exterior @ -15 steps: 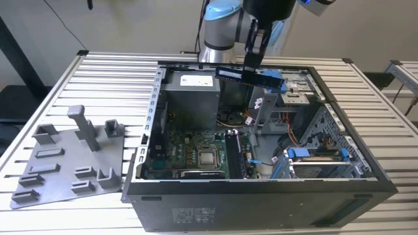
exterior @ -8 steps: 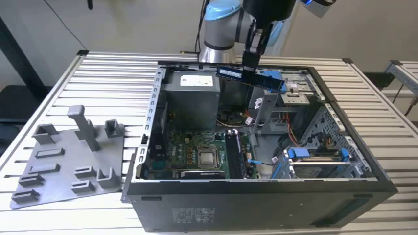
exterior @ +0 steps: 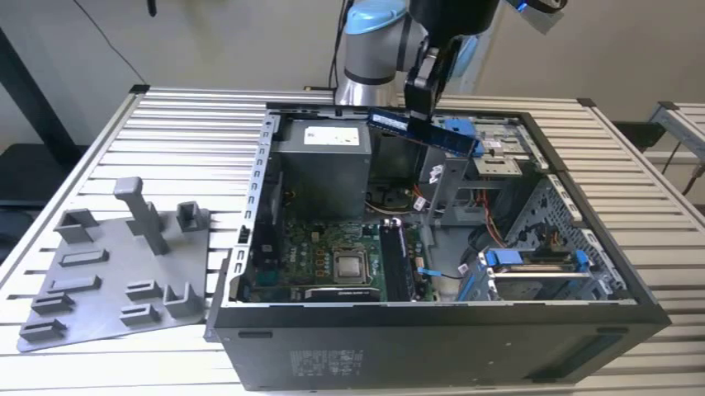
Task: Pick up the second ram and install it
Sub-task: 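Insert the second ram into the second slot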
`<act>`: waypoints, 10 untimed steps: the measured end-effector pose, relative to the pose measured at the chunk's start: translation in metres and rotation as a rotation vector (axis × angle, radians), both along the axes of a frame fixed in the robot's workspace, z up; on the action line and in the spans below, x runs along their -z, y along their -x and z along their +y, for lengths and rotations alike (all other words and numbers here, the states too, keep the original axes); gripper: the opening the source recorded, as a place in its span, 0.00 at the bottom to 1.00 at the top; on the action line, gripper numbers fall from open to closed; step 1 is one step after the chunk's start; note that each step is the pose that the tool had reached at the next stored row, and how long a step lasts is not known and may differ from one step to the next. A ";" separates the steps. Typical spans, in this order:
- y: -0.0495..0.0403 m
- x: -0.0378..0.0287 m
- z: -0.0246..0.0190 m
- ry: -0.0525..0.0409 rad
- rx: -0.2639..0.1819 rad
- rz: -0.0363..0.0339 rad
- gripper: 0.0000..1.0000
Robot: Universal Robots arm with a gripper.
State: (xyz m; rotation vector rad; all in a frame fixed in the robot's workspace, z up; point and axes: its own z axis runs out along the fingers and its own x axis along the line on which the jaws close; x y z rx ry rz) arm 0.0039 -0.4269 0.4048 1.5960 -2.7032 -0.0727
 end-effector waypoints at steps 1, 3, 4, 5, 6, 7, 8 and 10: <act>0.0000 0.0000 0.0000 0.0000 0.013 0.0000 0.14; 0.0000 0.0001 0.0000 0.0000 0.041 0.0000 0.14; 0.0000 0.0001 0.0000 0.0000 0.054 0.0000 0.14; 0.0000 0.0001 0.0000 0.0000 0.066 0.0000 0.14; 0.0000 0.0001 0.0000 0.0000 0.078 0.0000 0.14; 0.0000 0.0002 0.0000 0.0000 0.091 0.0000 0.14; 0.0000 0.0002 0.0000 0.0000 0.105 0.0000 0.14; 0.0000 0.0003 0.0000 0.0000 0.133 0.0000 0.14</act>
